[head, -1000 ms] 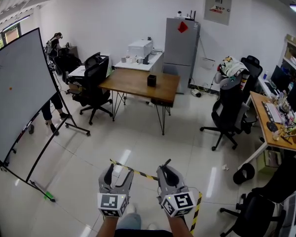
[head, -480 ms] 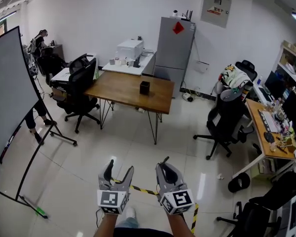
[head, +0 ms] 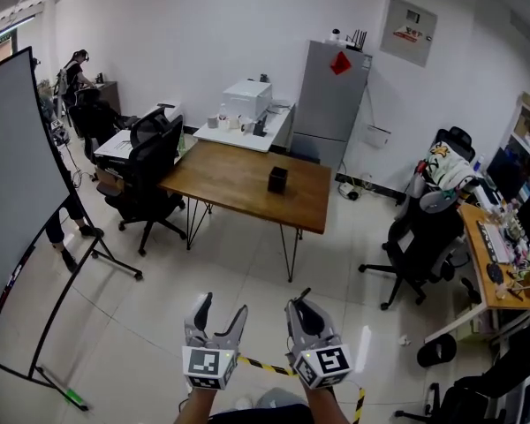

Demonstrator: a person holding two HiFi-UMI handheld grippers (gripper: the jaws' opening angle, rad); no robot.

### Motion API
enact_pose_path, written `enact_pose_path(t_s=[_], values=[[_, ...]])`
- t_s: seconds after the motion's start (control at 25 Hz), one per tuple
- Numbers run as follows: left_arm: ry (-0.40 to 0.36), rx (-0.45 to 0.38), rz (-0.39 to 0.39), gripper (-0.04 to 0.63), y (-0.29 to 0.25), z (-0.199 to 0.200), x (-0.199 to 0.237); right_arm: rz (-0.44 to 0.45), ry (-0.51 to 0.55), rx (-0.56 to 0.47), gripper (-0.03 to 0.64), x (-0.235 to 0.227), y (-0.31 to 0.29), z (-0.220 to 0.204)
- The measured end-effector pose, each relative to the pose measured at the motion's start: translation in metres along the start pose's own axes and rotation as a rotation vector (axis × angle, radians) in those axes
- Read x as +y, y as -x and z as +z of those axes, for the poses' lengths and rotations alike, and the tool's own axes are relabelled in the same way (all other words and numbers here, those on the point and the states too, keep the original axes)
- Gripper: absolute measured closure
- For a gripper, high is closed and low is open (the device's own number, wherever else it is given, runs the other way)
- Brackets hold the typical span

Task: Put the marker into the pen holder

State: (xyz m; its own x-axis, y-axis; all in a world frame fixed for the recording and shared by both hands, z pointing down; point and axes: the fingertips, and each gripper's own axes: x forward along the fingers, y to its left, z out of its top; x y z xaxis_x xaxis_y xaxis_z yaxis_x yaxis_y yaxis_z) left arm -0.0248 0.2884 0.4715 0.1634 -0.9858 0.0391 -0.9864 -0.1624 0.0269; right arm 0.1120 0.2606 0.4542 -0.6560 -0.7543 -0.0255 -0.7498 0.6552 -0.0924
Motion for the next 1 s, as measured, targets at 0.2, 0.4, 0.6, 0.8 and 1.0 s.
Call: enact_pose_path(t_s=[0.2, 0.4, 0.6, 0.8, 1.0], values=[[0.011, 0.014, -0.024, 0.275, -0.052, -0.005, 0.016, -0.014, 0.007, 0.011, 0.574, -0.028, -0.046, -0.002], [-0.001, 0.016, 0.010, 0.276, -0.117, -0.011, 0.037, 0.007, 0.005, -0.007, 0.574, -0.065, -0.100, -0.007], [-0.008, 0.032, 0.013, 0.279, -0.205, -0.006, 0.050, 0.019, -0.043, 0.029, 0.575, -0.121, -0.168, -0.009], [-0.006, 0.030, 0.021, 0.279, -0.293, 0.007, 0.054, 0.063, -0.045, 0.000, 0.575, -0.168, -0.232, 0.010], [-0.019, 0.031, -0.004, 0.279, -0.365, 0.014, 0.047, 0.081, -0.047, 0.003, 0.575, -0.212, -0.276, 0.019]])
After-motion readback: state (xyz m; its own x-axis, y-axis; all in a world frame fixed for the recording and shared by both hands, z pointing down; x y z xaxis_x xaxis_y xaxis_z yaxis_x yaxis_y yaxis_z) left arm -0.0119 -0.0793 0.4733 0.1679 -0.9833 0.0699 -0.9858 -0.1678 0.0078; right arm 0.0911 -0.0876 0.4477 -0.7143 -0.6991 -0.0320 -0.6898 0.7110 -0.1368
